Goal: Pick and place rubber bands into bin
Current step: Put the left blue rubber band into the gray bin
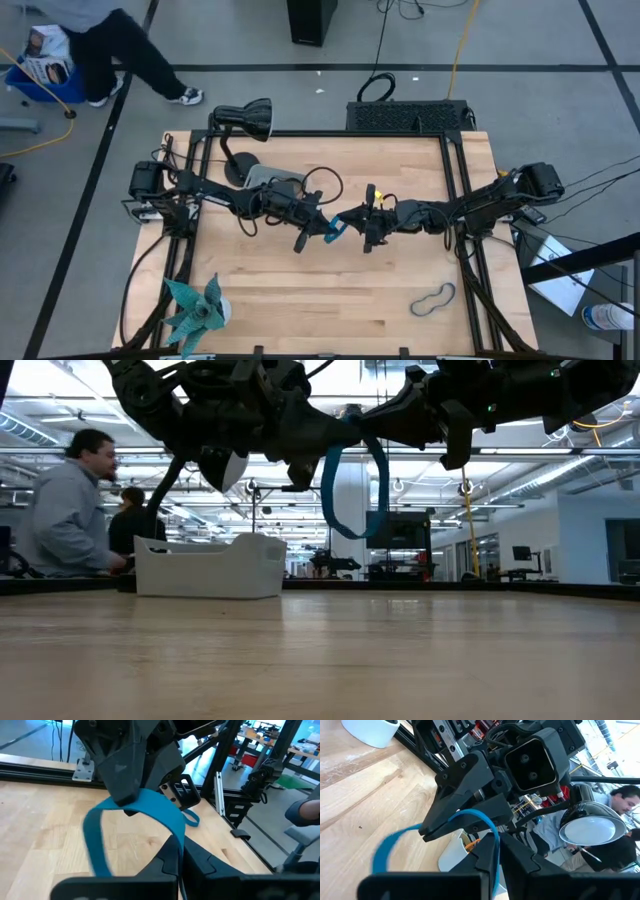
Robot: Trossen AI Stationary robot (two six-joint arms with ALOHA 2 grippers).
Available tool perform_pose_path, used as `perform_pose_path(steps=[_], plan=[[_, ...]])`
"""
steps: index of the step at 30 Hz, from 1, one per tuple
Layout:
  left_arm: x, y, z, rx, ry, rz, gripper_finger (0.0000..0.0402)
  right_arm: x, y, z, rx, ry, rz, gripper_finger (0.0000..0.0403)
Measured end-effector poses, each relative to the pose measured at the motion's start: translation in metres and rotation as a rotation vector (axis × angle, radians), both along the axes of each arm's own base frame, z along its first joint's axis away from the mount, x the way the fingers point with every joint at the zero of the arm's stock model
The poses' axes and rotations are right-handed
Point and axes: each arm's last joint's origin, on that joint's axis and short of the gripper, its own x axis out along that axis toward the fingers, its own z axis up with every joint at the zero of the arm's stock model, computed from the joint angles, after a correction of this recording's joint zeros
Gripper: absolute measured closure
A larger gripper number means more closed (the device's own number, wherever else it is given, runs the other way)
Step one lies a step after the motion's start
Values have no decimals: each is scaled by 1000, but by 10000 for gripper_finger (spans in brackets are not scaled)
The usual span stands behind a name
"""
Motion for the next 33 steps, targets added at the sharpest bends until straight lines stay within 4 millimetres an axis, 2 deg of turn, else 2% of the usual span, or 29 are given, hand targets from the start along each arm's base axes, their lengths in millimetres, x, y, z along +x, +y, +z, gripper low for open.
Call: perform_pose_path(steps=[8,17,22,27,33], plan=[[0,0,0,-8,7,1,397,0,0,0,29,-3,-3,347],[0,2,0,-25,13,11,396,0,0,-3,128,16,-18,235],[-4,10,3,-35,49,37,396,-1,0,-5,121,27,-51,196],[-21,23,25,-26,103,115,394,-4,4,-2,102,19,-142,181],[-61,33,82,32,-1,199,395,-8,8,0,86,26,-172,185]])
